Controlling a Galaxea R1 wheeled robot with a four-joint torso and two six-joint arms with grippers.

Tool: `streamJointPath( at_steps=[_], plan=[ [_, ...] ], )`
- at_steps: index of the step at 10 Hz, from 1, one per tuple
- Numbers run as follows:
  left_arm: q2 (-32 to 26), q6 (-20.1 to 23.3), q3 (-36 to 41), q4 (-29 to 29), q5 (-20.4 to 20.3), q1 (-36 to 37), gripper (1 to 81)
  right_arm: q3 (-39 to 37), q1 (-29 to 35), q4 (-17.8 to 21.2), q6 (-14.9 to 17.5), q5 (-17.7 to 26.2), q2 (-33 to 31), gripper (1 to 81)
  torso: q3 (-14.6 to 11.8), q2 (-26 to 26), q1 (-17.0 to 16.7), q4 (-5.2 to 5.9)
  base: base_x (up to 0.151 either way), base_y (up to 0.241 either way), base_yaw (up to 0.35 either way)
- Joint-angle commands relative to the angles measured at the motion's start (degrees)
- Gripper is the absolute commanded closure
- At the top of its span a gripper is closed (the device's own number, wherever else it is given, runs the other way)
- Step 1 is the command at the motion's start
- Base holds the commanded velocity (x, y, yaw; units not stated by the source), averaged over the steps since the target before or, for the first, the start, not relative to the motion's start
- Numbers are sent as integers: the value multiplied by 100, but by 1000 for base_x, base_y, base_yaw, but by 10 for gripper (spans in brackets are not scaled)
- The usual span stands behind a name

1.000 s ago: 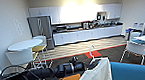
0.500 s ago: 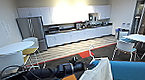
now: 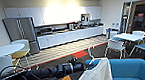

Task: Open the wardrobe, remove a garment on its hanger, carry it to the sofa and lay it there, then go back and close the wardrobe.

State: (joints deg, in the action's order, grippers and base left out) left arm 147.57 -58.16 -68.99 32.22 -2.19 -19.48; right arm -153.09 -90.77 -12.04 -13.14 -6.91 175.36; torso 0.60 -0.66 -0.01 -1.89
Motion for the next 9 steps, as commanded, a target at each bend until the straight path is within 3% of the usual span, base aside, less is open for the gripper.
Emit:
streamJointPath(
  at_steps=[1, 9],
  plan=[
    [-7, 42, 201, 118, -299, 959, 811, 43, 239, 18, 22, 243, 45, 10, 0, 0, 1, 0, 0, 0, -230],
    [-78, 42, 210, 127, -299, 941, 811, 43, 239, 18, 22, 243, 54, 10, 0, 0, 1, 0, 0, 0, -235]
  ],
)
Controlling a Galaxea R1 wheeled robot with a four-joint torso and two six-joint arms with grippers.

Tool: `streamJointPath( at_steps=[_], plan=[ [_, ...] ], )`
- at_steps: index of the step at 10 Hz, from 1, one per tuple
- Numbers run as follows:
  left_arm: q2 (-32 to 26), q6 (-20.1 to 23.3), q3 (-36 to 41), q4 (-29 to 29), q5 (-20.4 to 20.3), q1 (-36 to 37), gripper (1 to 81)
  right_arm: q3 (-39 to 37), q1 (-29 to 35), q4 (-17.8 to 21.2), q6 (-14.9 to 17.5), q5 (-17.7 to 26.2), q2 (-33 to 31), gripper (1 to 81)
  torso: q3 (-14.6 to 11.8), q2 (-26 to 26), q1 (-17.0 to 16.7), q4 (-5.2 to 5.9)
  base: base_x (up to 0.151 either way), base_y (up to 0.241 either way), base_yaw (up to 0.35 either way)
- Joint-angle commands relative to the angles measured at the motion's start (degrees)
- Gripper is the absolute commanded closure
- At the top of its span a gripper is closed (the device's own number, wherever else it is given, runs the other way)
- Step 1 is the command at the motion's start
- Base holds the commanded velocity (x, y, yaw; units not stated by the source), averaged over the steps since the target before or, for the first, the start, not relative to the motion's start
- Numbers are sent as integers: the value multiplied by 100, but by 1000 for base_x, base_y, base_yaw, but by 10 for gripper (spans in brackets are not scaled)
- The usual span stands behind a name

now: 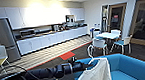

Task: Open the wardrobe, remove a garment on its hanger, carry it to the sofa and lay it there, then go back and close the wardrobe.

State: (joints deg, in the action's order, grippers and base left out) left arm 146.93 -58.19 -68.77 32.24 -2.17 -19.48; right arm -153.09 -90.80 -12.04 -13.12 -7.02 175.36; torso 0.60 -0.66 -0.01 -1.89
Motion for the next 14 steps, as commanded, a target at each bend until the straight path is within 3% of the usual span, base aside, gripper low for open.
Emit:
streamJointPath(
  at_steps=[1, 14],
  plan=[
    [-23, 44, 197, 124, -302, 941, 811, 43, 241, 18, 20, 254, 45, 10, 0, 0, 1, 0, 0, 0, -236],
    [-146, 44, 258, 177, -319, 941, 811, 43, 232, 27, 29, 254, 54, 10, 0, 0, 1, 0, 0, 0, -236]
  ],
)
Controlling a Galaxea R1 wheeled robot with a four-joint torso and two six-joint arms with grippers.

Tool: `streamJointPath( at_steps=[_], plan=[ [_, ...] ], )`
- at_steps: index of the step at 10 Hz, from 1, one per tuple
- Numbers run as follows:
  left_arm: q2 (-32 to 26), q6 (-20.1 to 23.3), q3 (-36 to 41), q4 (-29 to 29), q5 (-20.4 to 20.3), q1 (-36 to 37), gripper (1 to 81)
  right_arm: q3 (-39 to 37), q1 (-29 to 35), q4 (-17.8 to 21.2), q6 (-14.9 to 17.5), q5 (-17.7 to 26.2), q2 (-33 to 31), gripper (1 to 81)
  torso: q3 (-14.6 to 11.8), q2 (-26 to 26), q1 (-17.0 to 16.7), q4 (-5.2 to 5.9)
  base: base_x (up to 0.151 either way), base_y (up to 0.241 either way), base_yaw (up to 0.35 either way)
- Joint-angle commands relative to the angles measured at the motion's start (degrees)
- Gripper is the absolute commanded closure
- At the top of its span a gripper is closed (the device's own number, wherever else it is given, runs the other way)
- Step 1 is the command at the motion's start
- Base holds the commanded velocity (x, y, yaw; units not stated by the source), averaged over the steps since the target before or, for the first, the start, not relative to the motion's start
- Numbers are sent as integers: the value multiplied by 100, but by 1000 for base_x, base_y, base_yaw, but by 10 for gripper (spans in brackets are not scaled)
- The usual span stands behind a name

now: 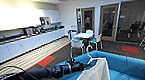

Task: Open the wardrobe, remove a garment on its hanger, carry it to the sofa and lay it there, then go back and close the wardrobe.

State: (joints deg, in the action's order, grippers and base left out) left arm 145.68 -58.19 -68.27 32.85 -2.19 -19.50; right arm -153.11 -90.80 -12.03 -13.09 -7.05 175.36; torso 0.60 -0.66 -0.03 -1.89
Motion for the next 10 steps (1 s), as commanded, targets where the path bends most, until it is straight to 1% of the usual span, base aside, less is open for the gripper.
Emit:
streamJointPath(
  at_steps=[1, 10],
  plan=[
    [-21, 44, 217, 116, -317, 944, 811, 46, 232, 25, 26, 256, 54, 10, 0, 0, 3, 0, 0, 0, -238],
    [-47, 44, 244, 116, -325, 944, 811, 46, 224, 25, 26, 256, 54, 10, 0, 0, 3, 0, 0, 0, -239]
  ],
)
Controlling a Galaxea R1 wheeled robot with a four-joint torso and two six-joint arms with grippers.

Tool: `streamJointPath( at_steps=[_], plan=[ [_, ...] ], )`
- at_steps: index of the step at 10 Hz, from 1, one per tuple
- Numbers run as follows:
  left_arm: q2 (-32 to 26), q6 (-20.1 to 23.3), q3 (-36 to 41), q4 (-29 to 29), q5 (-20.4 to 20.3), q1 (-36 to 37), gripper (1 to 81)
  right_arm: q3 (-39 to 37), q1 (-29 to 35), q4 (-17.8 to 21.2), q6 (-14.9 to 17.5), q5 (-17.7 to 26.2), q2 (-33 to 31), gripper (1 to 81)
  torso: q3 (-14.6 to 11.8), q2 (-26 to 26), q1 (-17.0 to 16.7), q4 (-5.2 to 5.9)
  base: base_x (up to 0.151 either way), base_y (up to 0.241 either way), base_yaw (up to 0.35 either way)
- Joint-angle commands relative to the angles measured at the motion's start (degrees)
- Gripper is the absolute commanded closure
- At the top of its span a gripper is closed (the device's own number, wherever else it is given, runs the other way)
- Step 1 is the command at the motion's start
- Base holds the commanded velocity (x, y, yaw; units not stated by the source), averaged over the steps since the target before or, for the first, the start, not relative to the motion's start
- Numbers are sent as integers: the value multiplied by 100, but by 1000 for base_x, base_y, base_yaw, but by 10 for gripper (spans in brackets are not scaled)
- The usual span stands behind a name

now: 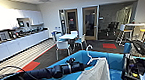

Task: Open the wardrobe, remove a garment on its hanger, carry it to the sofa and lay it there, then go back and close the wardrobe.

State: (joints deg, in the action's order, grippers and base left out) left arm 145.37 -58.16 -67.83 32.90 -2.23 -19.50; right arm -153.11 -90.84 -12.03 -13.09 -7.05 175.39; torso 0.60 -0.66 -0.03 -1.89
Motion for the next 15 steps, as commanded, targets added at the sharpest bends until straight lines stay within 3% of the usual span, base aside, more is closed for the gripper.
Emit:
streamJointPath(
  at_steps=[1, 9, 15],
  plan=[
    [-17, 42, 200, 111, -322, 944, 811, 46, 229, 25, 26, 256, 52, 10, 0, 0, 3, 0, 0, 0, -240],
    [-60, 42, 208, 102, -295, 944, 811, 46, 229, 25, 26, 256, 52, 10, 0, 0, 3, 0, 0, 0, -248],
    [-96, 42, 164, 164, -348, 795, 811, 46, 237, 17, 26, 256, 52, 10, 0, 0, 3, 0, 12, 0, -25]
  ],
)
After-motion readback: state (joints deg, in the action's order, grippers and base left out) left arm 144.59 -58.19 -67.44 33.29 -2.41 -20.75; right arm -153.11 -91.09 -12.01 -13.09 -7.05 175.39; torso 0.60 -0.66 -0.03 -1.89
